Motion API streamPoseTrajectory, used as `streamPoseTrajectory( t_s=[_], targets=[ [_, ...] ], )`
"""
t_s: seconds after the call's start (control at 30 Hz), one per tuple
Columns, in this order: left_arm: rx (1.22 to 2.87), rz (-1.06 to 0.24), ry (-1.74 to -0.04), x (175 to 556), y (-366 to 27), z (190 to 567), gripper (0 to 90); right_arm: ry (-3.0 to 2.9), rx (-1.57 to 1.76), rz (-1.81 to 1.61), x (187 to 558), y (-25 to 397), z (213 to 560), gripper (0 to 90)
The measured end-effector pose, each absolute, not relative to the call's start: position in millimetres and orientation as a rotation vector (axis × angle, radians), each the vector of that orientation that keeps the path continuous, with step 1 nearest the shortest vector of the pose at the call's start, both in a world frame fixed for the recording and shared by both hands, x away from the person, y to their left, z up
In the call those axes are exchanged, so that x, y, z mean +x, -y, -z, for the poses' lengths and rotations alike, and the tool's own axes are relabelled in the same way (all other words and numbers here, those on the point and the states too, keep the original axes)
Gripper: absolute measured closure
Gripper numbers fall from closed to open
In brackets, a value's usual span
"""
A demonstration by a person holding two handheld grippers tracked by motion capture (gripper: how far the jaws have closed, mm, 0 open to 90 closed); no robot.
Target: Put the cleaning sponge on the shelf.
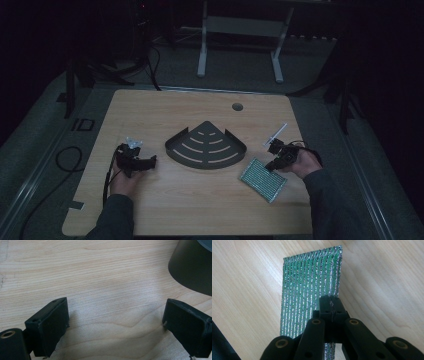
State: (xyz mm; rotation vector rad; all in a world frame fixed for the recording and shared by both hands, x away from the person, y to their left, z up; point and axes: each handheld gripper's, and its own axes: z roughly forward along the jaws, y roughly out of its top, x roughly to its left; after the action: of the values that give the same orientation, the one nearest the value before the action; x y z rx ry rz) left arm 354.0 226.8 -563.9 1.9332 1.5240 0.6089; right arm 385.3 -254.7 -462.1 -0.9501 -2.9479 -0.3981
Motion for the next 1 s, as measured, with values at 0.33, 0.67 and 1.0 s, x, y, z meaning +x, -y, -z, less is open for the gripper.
streamPoseTrajectory(
  t_s=[0.33, 0.67, 1.0],
  targets=[
    [1.934, -0.609, -1.524, 354, -227, 564, 7.1, 2.962, -0.965, 0.406, 391, 255, 449, 89.9],
    [1.932, -0.61, -1.524, 354, -227, 564, 7.1, 2.993, -0.957, 0.426, 395, 251, 434, 89.8],
    [1.932, -0.61, -1.524, 354, -227, 564, 7.2, 2.992, -0.975, 0.504, 404, 251, 417, 89.8]
  ],
)
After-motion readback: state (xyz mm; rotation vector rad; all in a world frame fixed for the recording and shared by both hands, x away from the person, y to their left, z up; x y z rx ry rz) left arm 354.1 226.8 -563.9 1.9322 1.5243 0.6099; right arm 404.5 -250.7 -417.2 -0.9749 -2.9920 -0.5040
